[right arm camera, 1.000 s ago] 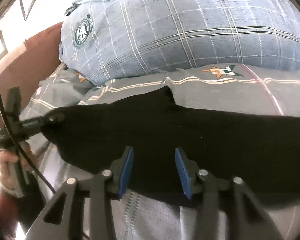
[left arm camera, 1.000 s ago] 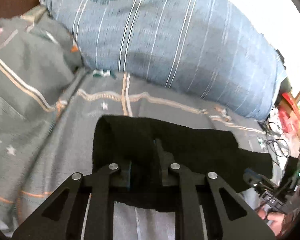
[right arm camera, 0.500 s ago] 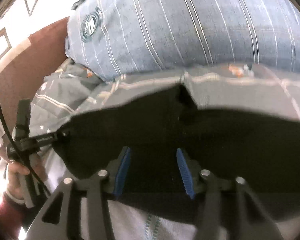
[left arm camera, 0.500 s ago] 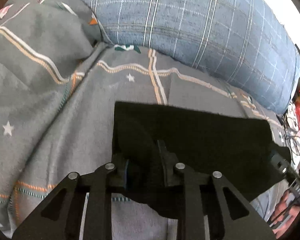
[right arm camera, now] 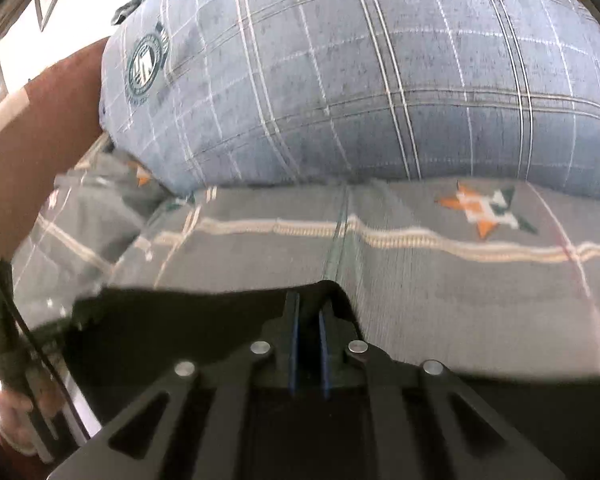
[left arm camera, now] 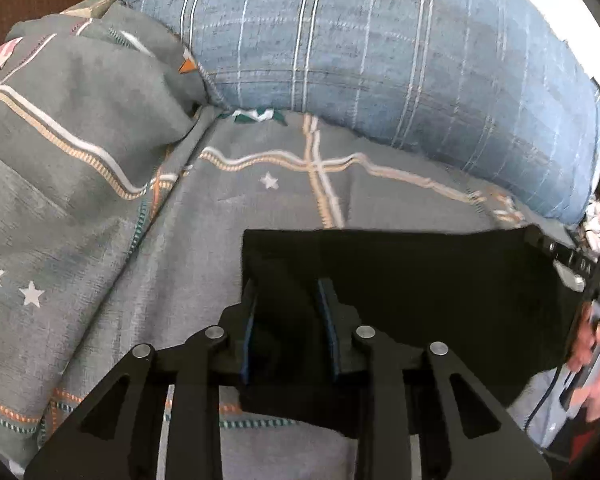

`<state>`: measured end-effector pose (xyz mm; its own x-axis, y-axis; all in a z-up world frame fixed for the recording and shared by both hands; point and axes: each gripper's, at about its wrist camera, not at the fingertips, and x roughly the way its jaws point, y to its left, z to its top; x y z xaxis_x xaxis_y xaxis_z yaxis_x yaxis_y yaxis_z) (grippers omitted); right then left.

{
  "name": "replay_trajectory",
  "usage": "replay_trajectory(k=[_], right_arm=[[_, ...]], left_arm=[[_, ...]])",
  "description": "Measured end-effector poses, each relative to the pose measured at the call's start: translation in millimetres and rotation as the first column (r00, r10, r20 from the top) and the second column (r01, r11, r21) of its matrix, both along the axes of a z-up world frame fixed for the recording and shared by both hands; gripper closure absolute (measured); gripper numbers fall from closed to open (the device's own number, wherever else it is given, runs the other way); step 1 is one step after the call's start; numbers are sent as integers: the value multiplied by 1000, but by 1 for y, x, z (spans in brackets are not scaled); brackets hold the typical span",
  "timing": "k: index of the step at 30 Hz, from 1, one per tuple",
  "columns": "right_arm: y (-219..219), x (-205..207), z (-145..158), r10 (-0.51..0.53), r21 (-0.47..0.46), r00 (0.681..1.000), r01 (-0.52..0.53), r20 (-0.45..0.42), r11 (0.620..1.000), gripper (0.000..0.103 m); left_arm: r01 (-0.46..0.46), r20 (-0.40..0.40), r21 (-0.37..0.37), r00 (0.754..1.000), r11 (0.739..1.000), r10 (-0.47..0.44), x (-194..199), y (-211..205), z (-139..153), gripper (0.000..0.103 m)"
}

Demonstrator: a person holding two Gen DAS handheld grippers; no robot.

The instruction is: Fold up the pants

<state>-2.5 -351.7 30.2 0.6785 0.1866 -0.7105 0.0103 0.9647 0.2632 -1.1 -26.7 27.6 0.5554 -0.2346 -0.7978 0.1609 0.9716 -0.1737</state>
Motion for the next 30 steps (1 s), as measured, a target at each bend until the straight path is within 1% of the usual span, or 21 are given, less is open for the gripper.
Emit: replay_trajectory(k=[1,2,3,4,5,7,8,9,11,14,17,19,21,23,25,28,30], right_arm=[[1,8,-8,-16,-26,1000,16,-10,1000,96],[3,12,-16,-23,-32,999,22,-27,999,96],[5,16,-24,-22,-38,998,20,-54,999,93],[7,16,-31,-17,-53,998,14,-59,999,91],[7,12,-30,-17,-58,999,15,-27,998,90],[4,7,-26,-11,-45,1000,10,-27,999,81],[2,2,-21,-15,-35,1000,14,-24,999,71],[1,-5,-15,-19,-33,1000,18,-11,999,68],[-1,-25,-2,-9,-26,1000,10,28,1000,68],[6,-55,8,43,-10,998,-42,48,999,67],[22,-75,6,85,-49,996,-83,33,995,67],[30,-84,3,93,-76,995,-91,28,993,67],[33,-91,-5,90,-67,996,-89,11,994,67],[30,-96,-14,73,-43,997,-73,-9,996,67],[29,-97,-21,61,-28,998,-62,-17,998,67],[30,-101,-26,50,-24,999,-50,3,998,66],[31,-99,-23,57,-23,998,-57,-4,998,62]], left_arm=[[-9,-21,-1,1000,1000,9,2,1,-6,76],[-13,-26,-5,1000,1000,13,1,2,-7,76],[-17,-25,-7,1000,1000,17,-1,3,-7,75],[-23,-19,12,1000,1000,23,-3,5,-5,70],[-30,-15,31,999,999,30,-5,6,-3,59],[-62,-7,67,998,996,63,-8,13,1,46],[-71,-5,62,997,996,72,-9,17,3,46],[-76,0,44,997,996,76,-12,21,8,46],[-81,11,29,997,996,81,-18,24,15,45],[-70,36,29,997,997,69,-27,21,26,42],[-43,48,17,998,999,42,-32,10,32,42],[-26,52,4,998,1000,26,-34,0,34,41],[-8,58,-4,998,1000,9,-34,-8,35,38],[9,57,-14,998,1000,-8,-34,-16,32,33],[31,25,-17,999,999,-30,-31,-24,20,32],[30,-32,22,999,999,-30,-28,-30,-1,32],[24,-7,62,1000,998,-23,-31,-32,-4,27]])
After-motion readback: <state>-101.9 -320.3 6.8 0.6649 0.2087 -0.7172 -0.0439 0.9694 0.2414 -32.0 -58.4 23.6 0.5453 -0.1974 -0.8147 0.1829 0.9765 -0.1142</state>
